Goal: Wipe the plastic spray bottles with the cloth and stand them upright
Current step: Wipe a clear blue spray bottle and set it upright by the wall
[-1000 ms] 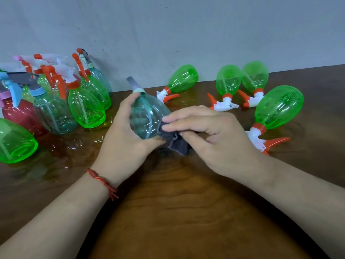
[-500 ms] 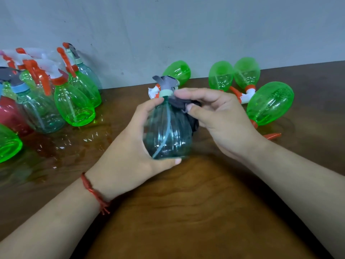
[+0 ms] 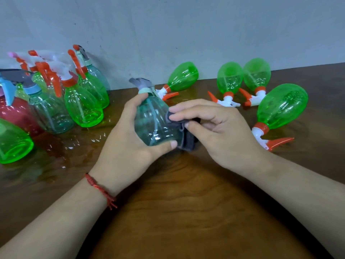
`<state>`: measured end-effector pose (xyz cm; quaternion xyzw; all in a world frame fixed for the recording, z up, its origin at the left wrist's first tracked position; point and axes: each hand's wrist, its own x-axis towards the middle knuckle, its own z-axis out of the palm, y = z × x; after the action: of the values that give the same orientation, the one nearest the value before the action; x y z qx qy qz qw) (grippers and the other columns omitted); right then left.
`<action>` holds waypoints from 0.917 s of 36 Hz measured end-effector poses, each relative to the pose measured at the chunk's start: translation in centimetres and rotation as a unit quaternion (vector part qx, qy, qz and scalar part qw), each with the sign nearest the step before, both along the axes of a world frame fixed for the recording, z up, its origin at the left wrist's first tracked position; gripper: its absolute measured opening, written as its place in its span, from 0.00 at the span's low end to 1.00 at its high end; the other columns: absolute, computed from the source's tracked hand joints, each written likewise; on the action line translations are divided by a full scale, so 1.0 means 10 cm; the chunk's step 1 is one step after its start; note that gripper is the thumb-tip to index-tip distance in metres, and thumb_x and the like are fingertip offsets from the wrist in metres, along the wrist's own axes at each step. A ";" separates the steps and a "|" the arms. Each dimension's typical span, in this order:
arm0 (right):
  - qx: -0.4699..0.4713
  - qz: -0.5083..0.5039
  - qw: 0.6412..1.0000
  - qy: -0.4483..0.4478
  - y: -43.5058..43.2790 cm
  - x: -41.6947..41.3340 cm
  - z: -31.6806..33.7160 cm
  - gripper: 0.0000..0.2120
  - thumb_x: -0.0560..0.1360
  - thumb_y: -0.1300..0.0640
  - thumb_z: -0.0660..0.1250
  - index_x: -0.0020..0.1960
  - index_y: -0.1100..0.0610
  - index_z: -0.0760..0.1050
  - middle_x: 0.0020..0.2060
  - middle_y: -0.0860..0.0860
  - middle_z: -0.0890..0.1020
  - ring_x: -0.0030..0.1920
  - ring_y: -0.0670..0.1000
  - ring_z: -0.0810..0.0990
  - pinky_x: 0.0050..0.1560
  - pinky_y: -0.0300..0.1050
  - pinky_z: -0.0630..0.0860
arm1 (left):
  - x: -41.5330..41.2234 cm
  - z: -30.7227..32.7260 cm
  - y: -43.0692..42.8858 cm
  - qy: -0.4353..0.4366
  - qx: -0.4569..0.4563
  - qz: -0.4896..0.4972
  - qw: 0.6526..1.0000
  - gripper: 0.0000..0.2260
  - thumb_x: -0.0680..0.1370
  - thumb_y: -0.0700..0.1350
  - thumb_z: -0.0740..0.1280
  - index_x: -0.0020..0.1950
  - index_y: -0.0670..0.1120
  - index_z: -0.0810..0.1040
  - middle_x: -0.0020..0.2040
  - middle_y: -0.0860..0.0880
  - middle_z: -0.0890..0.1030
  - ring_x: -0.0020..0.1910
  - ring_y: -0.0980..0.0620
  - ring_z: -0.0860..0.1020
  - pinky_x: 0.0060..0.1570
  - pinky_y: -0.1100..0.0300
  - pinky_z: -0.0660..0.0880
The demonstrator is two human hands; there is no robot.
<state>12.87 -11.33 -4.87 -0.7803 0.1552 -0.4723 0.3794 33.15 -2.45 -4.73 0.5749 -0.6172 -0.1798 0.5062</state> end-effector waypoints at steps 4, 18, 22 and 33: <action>0.053 -0.017 0.996 -0.068 -0.10 0.00 0.05 0.17 0.81 0.75 0.65 0.60 0.59 0.84 0.61 0.52 0.86 0.67 0.50 0.82 0.71 0.48 0.76 | -0.14 0.05 0.08 0.042 0.015 -0.109 0.993 0.48 0.67 0.39 0.86 0.82 0.49 0.65 0.74 0.54 0.78 0.72 0.51 0.79 0.71 0.51 0.77; 0.027 -0.047 0.998 -0.024 -0.11 0.00 -0.02 0.18 0.80 0.75 0.65 0.57 0.57 0.87 0.59 0.50 0.86 0.66 0.51 0.82 0.71 0.54 0.77 | -0.10 -0.07 0.00 -0.064 0.028 -0.101 0.992 0.50 0.67 0.51 0.88 0.83 0.55 0.64 0.77 0.57 0.74 0.75 0.52 0.75 0.74 0.47 0.74; 0.012 -0.054 0.998 -0.019 -0.08 -0.01 0.03 0.17 0.79 0.75 0.67 0.57 0.57 0.87 0.59 0.49 0.86 0.65 0.51 0.82 0.70 0.50 0.77 | -0.02 -0.10 -0.03 -0.045 0.012 -0.050 0.998 0.51 0.65 0.58 0.85 0.83 0.59 0.64 0.77 0.54 0.74 0.75 0.51 0.76 0.74 0.45 0.73; 0.002 -0.019 1.000 -0.014 0.03 0.01 0.02 0.18 0.80 0.75 0.66 0.59 0.58 0.87 0.61 0.48 0.86 0.67 0.51 0.82 0.69 0.54 0.79 | 0.00 0.01 -0.02 0.011 -0.040 0.042 0.998 0.48 0.67 0.52 0.87 0.81 0.53 0.66 0.74 0.54 0.77 0.71 0.53 0.79 0.71 0.48 0.77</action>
<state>12.96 -11.05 -4.69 -0.7700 0.1658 -0.4900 0.3736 33.13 -2.68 -4.65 0.5775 -0.5939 -0.1394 0.5426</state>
